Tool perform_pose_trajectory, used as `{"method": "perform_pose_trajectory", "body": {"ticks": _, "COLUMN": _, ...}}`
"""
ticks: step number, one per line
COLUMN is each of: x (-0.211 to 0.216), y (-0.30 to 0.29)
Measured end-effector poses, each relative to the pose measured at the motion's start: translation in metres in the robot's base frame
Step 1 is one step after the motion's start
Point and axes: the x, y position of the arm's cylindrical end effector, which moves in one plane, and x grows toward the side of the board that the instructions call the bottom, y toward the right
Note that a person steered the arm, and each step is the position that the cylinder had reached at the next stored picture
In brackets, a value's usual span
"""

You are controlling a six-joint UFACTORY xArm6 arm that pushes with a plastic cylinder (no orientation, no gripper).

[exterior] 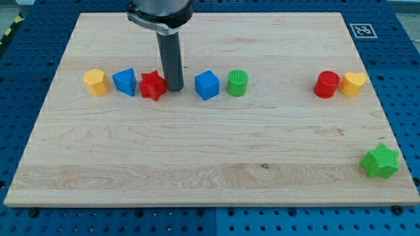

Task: Push the blue cube and the green circle towards the green star

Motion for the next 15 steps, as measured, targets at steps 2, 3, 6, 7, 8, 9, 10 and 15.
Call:
{"method": "perform_pose_trajectory", "body": {"ticks": 2, "x": 0.004, "y": 0.016}}
{"method": "perform_pose_trajectory", "body": {"ticks": 3, "x": -0.004, "y": 0.048}}
{"method": "perform_pose_trajectory", "body": {"ticks": 6, "x": -0.022, "y": 0.098}}
{"method": "perform_pose_trajectory", "body": {"ticks": 7, "x": -0.025, "y": 0.116}}
{"method": "perform_pose_trajectory", "body": {"ticks": 8, "x": -0.025, "y": 0.123}}
{"method": "perform_pose_trajectory", "body": {"ticks": 9, "x": -0.027, "y": 0.13}}
{"method": "perform_pose_trajectory", "body": {"ticks": 10, "x": -0.03, "y": 0.146}}
{"method": "perform_pose_trajectory", "body": {"ticks": 15, "x": -0.035, "y": 0.189}}
